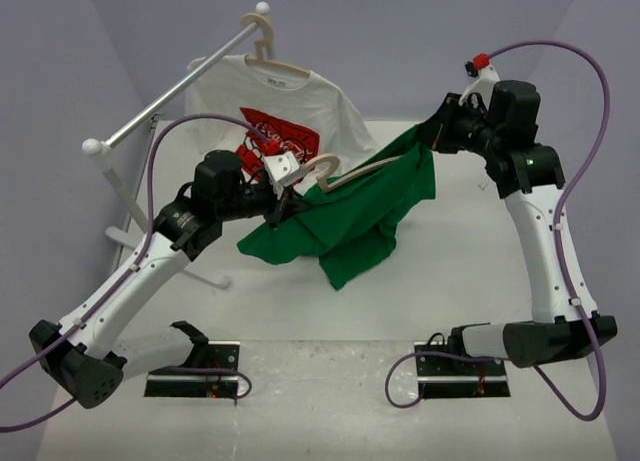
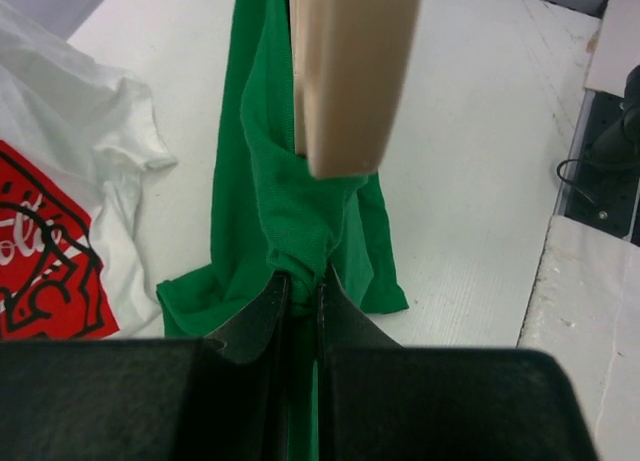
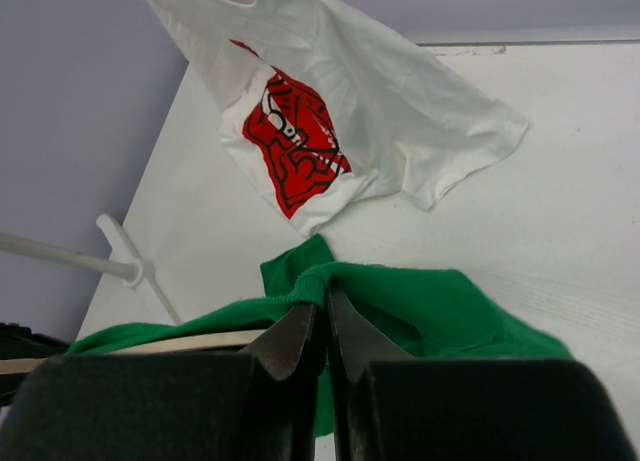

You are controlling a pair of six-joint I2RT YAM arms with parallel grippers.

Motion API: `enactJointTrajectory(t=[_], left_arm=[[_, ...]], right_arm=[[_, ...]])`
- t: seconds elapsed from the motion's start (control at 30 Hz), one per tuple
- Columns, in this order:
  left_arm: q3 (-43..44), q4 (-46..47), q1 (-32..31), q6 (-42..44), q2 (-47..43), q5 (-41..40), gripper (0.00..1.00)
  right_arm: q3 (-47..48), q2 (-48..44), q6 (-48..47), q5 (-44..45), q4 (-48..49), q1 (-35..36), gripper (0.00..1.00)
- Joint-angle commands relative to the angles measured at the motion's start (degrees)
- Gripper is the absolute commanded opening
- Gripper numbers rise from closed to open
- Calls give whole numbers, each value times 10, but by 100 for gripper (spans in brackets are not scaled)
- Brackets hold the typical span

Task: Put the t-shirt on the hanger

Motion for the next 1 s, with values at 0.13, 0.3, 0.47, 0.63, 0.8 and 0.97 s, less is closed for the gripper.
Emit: enactJointTrajectory(t=[0.13, 0.3, 0.47, 0.63, 0.8, 0.97], left_arm=[[33, 67, 0, -3, 19, 104, 0], [1, 111, 0, -43, 11, -7, 0], [30, 34, 0, -63, 49, -77, 0], [21, -1, 0, -83, 66, -80, 0], [-8, -5, 1, -92, 55, -73, 0], [-14, 6, 0, -98, 49, -74, 0]], right_arm=[[103, 62, -82, -22, -91, 122, 1], [111, 71, -81, 57, -105, 196, 0], [35, 4, -18, 219, -35, 198, 0], [36, -12, -9, 369, -8, 197, 0], [64, 22, -23, 446, -7, 177, 0], [44, 31, -26, 402, 5, 178, 0]])
